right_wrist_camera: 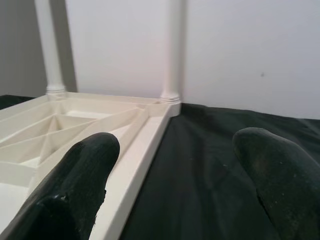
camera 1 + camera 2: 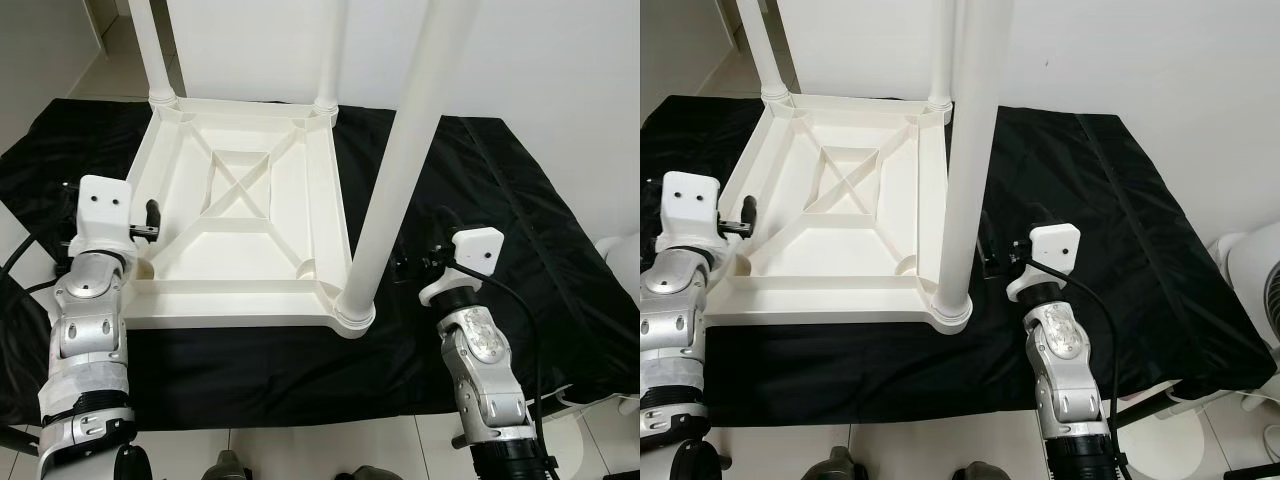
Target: Building children table
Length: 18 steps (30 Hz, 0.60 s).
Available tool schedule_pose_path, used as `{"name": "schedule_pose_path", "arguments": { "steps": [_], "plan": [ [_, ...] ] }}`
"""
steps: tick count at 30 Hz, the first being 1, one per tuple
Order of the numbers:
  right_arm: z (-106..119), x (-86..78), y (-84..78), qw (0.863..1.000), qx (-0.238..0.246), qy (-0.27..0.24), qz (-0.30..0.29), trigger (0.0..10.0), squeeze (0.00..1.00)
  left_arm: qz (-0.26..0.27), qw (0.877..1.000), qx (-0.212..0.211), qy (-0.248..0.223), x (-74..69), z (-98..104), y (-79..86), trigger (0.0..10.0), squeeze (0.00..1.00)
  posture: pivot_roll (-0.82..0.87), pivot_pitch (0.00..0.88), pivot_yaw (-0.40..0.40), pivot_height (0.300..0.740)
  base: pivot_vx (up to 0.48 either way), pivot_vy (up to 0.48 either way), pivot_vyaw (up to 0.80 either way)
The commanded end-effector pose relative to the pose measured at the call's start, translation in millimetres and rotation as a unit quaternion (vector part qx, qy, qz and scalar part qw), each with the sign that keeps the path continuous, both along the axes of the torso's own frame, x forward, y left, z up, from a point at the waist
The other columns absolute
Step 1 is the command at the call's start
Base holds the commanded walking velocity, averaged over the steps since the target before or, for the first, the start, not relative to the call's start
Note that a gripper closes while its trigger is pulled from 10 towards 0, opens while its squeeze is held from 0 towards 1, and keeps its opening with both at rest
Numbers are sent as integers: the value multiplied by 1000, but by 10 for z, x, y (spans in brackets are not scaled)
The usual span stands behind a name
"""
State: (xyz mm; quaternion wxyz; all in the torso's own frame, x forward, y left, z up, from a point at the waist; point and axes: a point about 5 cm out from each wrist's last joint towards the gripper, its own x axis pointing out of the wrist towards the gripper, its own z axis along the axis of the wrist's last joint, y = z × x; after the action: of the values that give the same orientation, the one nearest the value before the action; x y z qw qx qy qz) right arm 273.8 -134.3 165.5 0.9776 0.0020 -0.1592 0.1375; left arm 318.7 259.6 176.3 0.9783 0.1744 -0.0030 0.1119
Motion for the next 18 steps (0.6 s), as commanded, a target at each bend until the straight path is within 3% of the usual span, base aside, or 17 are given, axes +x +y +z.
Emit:
{"name": "schedule_pose_path", "arguments": {
  "steps": [1,5,7,13,16,18],
  "plan": [
    [-32,19,28,1000,-6,13,20,10000,0,299,949,9,-95,-201,70,311,10000,0,60,28,-45,740,0,0,0],
    [-42,36,73,999,-14,18,43,10000,0,308,947,10,-94,-220,78,333,10000,0,62,28,-45,740,0,0,0],
    [-75,77,228,995,-11,29,94,10000,0,315,945,11,-93,-241,86,356,10000,0,73,31,-51,740,0,0,0],
    [-99,143,363,993,-5,33,112,10000,0,324,942,14,-91,-272,99,381,10000,0,88,31,-55,740,0,0,0],
    [-95,173,329,995,2,30,95,10000,0,327,941,11,-90,-285,103,391,10000,0,91,29,-57,740,0,0,0],
    [-59,171,183,998,22,20,51,10000,0,321,943,12,-91,-280,112,383,10000,0,92,31,-58,740,0,0,0]
  ]
}}
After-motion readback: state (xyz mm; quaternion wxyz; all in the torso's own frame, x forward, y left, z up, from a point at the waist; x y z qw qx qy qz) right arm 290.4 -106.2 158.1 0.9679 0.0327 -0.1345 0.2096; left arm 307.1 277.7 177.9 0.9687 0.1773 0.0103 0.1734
